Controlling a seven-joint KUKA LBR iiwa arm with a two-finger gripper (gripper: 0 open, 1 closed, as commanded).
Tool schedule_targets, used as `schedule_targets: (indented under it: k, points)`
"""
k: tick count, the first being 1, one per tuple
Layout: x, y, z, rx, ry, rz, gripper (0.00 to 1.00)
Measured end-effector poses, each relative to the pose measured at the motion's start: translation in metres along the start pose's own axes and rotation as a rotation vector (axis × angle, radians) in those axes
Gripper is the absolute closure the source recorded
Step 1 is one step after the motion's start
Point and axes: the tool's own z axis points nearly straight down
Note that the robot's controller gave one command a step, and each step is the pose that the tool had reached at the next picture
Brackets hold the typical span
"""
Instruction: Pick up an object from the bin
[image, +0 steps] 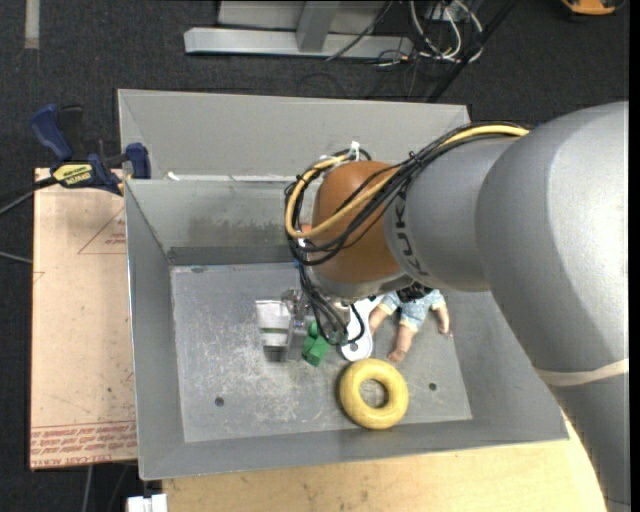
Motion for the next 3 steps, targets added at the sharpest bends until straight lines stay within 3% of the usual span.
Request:
schedule_targets:
  k: [3]
  points:
    - [0.001, 0.000, -0.023, 0.000, 0.003, 0.000, 1.00]
